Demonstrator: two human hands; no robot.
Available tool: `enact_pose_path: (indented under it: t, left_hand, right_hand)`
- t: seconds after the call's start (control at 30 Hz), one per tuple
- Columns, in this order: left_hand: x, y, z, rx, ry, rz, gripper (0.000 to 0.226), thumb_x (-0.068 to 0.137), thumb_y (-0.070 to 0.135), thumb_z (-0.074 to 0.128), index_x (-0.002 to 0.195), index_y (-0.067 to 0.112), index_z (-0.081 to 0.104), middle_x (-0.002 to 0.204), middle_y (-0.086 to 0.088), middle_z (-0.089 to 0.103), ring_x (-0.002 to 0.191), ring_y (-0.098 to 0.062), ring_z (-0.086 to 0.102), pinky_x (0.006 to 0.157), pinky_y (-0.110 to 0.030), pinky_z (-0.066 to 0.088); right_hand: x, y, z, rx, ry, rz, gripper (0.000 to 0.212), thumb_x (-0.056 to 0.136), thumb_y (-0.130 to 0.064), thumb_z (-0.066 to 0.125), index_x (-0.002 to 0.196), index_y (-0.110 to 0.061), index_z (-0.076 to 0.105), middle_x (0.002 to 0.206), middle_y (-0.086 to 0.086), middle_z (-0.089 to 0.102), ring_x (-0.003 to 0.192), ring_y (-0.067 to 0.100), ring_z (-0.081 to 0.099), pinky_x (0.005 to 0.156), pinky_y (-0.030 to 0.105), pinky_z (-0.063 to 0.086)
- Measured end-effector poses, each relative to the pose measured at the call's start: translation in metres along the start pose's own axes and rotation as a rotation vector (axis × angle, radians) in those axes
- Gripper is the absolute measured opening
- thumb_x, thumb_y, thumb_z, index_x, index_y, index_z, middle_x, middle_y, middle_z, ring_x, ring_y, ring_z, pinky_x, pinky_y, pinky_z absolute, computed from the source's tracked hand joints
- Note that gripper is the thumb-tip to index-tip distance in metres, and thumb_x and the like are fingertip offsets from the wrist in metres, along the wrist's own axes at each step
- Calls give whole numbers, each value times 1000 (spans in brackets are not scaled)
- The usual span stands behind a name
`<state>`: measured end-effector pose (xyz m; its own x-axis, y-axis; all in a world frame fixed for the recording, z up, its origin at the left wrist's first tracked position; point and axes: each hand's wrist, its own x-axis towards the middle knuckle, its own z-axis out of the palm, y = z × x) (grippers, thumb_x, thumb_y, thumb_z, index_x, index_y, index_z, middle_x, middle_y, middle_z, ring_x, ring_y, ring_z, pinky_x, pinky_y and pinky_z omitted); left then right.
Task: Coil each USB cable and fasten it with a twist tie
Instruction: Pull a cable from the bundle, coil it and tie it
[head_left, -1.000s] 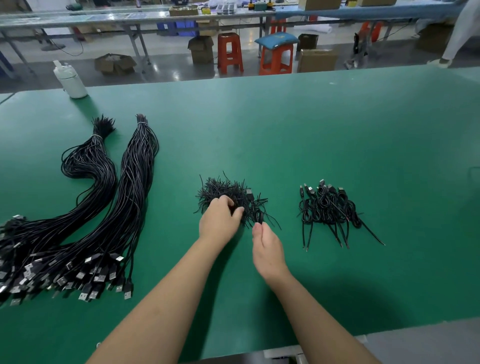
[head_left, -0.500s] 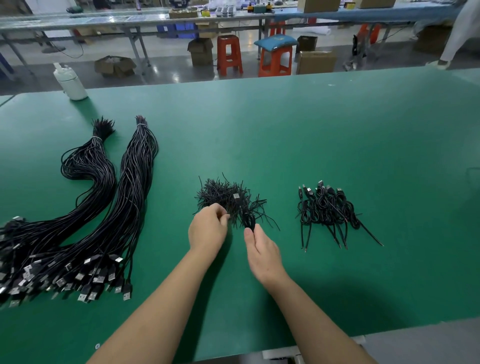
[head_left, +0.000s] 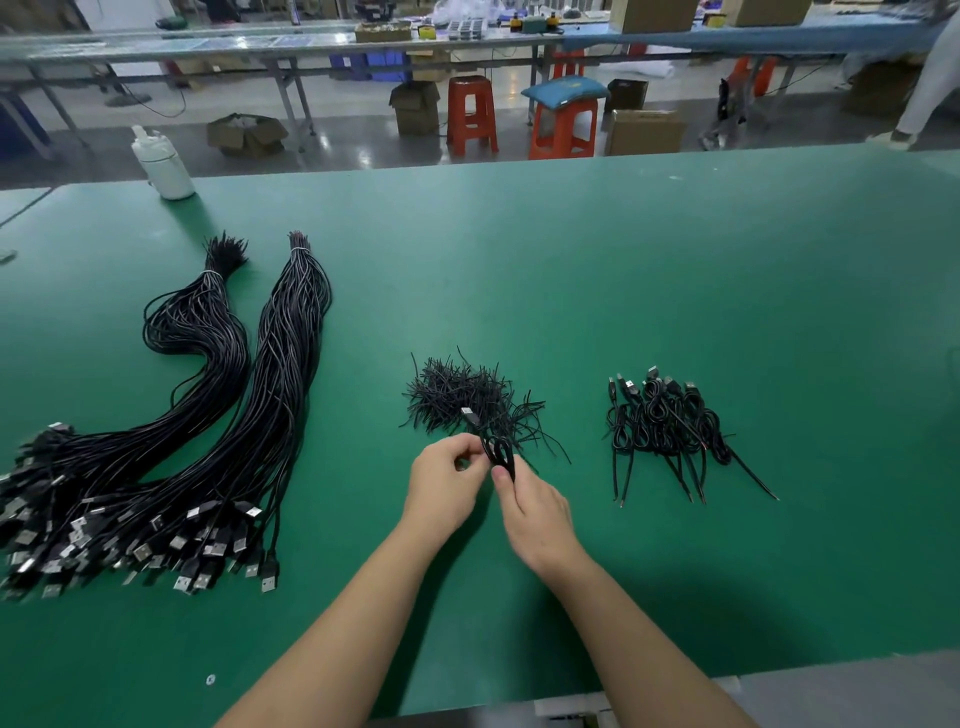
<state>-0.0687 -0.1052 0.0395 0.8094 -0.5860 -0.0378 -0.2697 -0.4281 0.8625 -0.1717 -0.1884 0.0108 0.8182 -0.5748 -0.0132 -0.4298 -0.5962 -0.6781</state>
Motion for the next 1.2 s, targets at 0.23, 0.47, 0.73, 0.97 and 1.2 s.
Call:
enact_pose_path:
  t: [0.23, 0.47, 0.73, 0.97, 1.2]
  left_hand:
    - [-1, -1, -8, 79, -117, 83, 10, 89, 22, 71, 84, 30, 73, 89, 7, 66, 82, -9, 58, 70, -11, 40]
    - [-12, 4, -7, 474, -94, 337, 15, 95, 25, 57, 99, 22, 71, 91, 5, 59, 80, -16, 58, 72, -31, 49]
    - [-9, 6, -24, 714, -43, 990, 35, 70, -7, 52, 97, 10, 66, 130, -6, 63, 132, -23, 51, 104, -38, 45]
    - [0, 14, -24, 690, -110, 909, 31, 71, -9, 57, 95, 11, 63, 116, -3, 67, 111, -24, 61, 83, -35, 48]
    - [-5, 14, -19, 619, -62, 873, 19, 82, -5, 61, 92, 11, 62, 113, -2, 64, 109, -24, 56, 84, -37, 48]
  right_hand:
    - [6, 1, -7, 205, -59, 114, 32, 106, -43, 30, 114, -21, 52, 103, -1, 65, 99, 26, 61, 88, 42, 47]
    - [10, -1, -11, 329, -45, 162, 27, 106, -38, 36, 104, -17, 53, 90, -5, 60, 89, 22, 58, 85, 42, 47]
    - [10, 4, -16, 578, -228, 206, 32, 105, -44, 37, 89, -19, 49, 58, -15, 40, 52, 10, 35, 50, 33, 37]
    - [10, -1, -22, 712, -282, 232, 28, 107, -33, 35, 85, -16, 41, 54, -10, 29, 47, 11, 24, 44, 31, 29]
    - [8, -6, -29, 768, -286, 280, 27, 106, -26, 35, 83, -14, 40, 58, -3, 27, 49, 13, 23, 43, 31, 29]
